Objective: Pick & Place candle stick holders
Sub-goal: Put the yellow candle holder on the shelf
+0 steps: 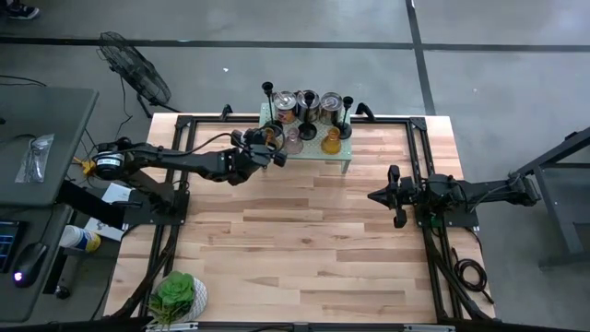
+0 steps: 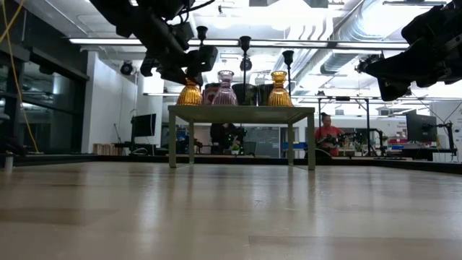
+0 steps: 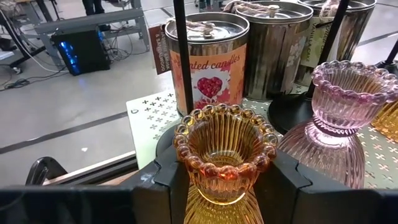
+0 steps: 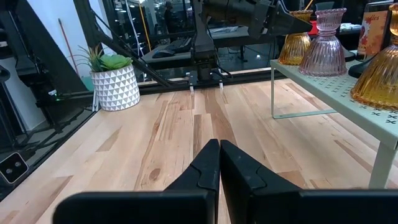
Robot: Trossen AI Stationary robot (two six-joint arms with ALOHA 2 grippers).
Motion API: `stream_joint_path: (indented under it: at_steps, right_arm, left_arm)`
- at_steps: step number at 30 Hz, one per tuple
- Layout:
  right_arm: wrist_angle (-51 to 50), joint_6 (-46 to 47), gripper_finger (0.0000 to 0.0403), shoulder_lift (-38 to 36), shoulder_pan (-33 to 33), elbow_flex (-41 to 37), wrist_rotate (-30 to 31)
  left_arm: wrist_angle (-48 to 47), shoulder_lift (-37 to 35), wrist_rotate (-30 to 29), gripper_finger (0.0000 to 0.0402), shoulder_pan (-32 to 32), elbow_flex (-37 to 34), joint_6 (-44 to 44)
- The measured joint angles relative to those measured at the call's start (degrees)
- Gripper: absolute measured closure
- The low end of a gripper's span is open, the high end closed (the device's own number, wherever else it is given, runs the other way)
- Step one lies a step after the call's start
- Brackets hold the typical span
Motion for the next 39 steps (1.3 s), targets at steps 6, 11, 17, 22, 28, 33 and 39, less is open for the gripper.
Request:
stream_joint_path:
  at_steps: [6,11,17,22,28,33,39]
  right_arm:
    - [0.00,0.01,0.0399,-0.01,0.00,0.00,0.01]
    - [0.00,-0.01,0.0399,0.01,0.00,0.00,0.00]
    - [0.00,-0.01,0.0399,-0.01,0.00,-0.02,0.02]
    - [0.00,-0.01,0.0399,0.00,0.00,-0.01,0.00]
    - [0.00,0.01,0.0399,0.01,0.00,0.00,0.02]
    - [0.00,-0.01,0.0399,0.01,0.00,0.00,0.02]
    - [0.00,-0.01,0.0399,0.01,0.00,0.00,0.02]
  left_arm:
    - [0.01,0.00,-0.18,0.0265,0.00,-0.02,0.02]
    - [0.20,0.00,-0.26,0.0265,0.00,-0.05,0.03]
    - [0.65,0.50,-0.24,0.0265,0.00,-0.07,-0.13]
    - [0.61,0.50,-0.72,0.0265,0.00,-0.07,-0.13]
    - [0.50,0.55,-1.35,0.0265,0.00,-0.07,0.01]
    - [0.54,0.55,-1.31,0.0265,0.00,-0.07,0.02]
    - [0.85,0.55,-1.07,0.0265,0.00,-0.09,0.04]
